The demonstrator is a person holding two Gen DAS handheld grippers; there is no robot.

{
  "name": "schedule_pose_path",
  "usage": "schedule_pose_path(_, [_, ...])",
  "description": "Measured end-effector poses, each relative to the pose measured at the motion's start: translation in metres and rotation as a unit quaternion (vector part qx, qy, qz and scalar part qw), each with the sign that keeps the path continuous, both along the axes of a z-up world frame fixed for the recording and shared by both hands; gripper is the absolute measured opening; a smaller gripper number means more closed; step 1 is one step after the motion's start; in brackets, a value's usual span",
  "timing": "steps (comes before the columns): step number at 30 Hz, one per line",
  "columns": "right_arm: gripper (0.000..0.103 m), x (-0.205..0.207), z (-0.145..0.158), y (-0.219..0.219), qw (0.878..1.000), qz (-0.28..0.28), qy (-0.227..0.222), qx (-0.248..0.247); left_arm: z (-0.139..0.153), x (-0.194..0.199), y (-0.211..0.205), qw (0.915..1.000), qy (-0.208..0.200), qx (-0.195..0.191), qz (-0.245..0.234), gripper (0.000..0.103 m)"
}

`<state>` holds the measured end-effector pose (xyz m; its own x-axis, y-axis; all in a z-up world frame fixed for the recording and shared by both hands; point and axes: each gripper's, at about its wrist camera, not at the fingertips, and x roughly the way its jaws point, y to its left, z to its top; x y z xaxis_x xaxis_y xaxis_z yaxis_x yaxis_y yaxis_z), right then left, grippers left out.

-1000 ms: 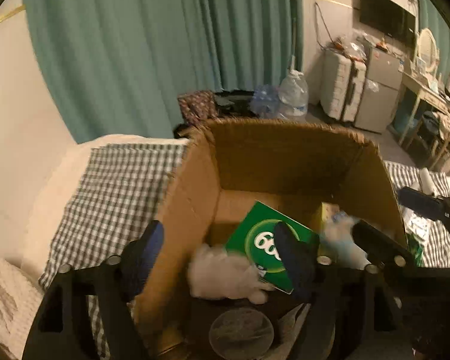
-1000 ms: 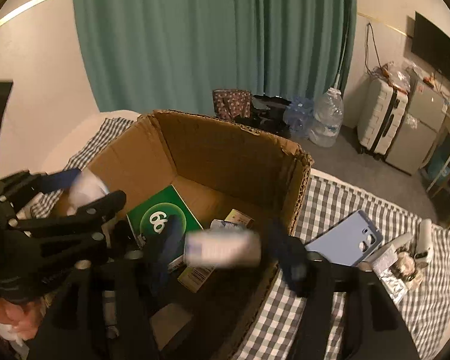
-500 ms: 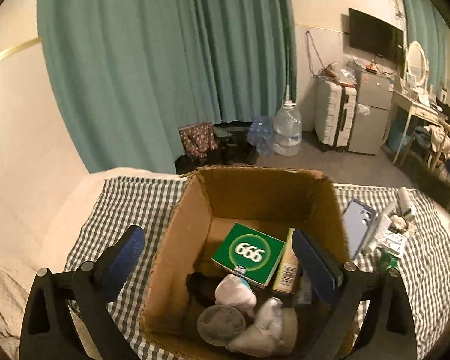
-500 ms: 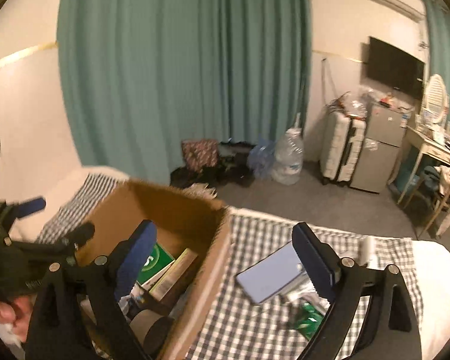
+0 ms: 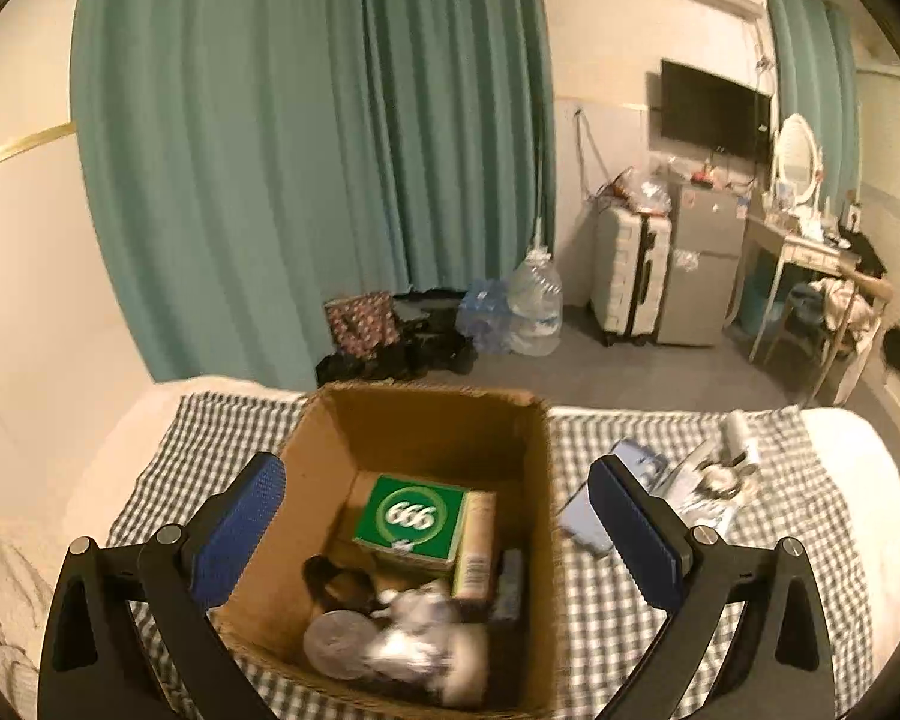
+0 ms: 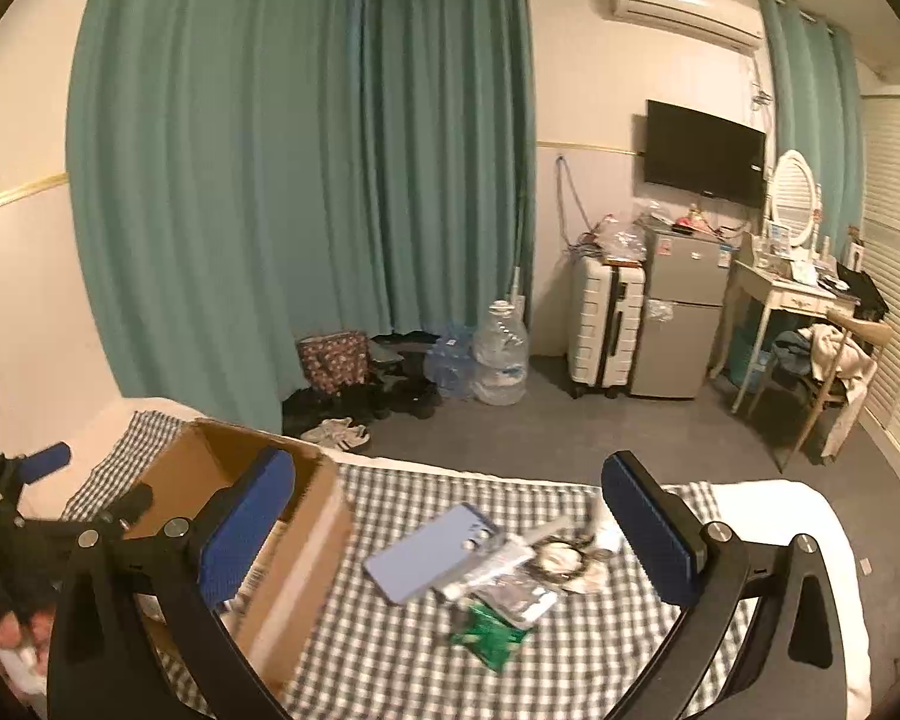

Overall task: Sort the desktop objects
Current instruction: 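Move both open tools back over the remaining items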

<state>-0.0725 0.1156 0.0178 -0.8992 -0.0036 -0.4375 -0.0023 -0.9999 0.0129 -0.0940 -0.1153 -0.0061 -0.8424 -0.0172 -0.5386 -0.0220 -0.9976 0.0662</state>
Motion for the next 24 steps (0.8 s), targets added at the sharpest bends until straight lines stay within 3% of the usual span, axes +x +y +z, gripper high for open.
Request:
schedule_pose_path(3, [0.103, 0.003, -0.006, 0.020, 1.000, -0.010, -0.004, 0.003, 0.002, 0.004, 0.023, 0.9997, 0.017, -0.012, -0.011, 0.103])
schedule_pose_path(8, [0.103, 0.007, -0.034, 0.052, 0.999, -0.027, -0.027, 0.002, -0.013, 0.012, 0.072, 0.9931, 0.069, -0.085, -0.042, 0.103])
schedule_pose_path(12, [0.103, 0.009, -0.058, 0.075, 0.998, -0.038, -0.040, -0.009, -0.027, 0.006, 0.098, 0.9931, 0.041, -0.086, -0.069, 0.103])
schedule_pose_path(16, [0.103, 0.004, -0.089, 0.089, 0.996, -0.049, -0.067, -0.016, -0.038, -0.006, 0.114, 0.9945, 0.000, -0.057, -0.088, 0.103])
schedule_pose_path(24, [0.103, -0.007, -0.145, 0.101, 0.991, -0.031, -0.125, -0.041, -0.077, -0.031, 0.137, 0.9945, -0.036, -0.038, -0.091, 0.103])
